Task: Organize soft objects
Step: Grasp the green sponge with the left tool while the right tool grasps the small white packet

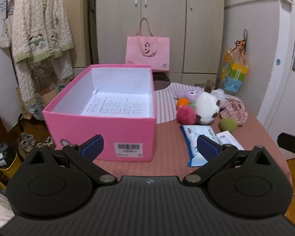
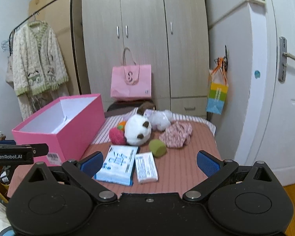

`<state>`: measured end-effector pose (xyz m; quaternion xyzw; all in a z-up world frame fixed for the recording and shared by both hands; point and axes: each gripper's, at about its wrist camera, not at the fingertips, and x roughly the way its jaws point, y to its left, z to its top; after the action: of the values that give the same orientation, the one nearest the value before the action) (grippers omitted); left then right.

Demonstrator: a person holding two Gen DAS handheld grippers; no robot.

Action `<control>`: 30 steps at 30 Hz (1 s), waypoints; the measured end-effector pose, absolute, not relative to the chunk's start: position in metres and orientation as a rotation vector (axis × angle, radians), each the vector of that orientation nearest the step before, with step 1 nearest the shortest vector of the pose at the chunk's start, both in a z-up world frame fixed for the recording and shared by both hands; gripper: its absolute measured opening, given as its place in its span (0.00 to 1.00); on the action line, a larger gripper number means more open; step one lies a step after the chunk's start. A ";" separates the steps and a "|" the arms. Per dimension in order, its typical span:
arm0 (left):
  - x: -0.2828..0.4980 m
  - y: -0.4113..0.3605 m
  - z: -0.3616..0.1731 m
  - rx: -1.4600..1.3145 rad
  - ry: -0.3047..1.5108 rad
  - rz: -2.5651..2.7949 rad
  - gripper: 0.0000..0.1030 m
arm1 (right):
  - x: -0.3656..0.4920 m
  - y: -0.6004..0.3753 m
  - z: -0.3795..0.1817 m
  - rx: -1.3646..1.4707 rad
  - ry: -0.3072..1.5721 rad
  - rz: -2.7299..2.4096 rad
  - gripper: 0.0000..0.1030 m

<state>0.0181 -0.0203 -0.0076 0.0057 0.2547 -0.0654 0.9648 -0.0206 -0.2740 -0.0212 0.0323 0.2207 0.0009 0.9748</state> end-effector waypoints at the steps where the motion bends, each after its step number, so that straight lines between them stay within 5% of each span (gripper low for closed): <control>1: 0.020 -0.024 -0.009 0.017 0.511 -0.145 0.99 | -0.020 -0.276 -0.024 0.062 0.427 0.010 1.00; 7: 0.044 -0.044 -0.020 -0.003 0.495 -0.278 0.99 | -0.002 -0.294 -0.044 0.036 0.373 0.078 0.99; 11: 0.064 -0.073 -0.028 0.046 0.497 -0.386 0.97 | 0.015 -0.300 -0.060 0.012 0.424 0.104 0.89; 17: 0.097 -0.126 -0.043 0.112 0.552 -0.555 0.79 | 0.042 -0.306 -0.090 0.030 0.509 0.196 0.64; 22: 0.131 -0.157 -0.057 0.146 0.647 -0.642 0.64 | 0.063 -0.307 -0.108 0.046 0.545 0.293 0.61; 30: 0.168 -0.188 -0.075 0.177 0.735 -0.709 0.59 | 0.088 -0.305 -0.124 0.027 0.588 0.359 0.61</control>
<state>0.1676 -0.1885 -0.0753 0.0846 0.3511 -0.3391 0.8687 0.0878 -0.3051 -0.1244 0.0133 0.2884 0.1760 0.9411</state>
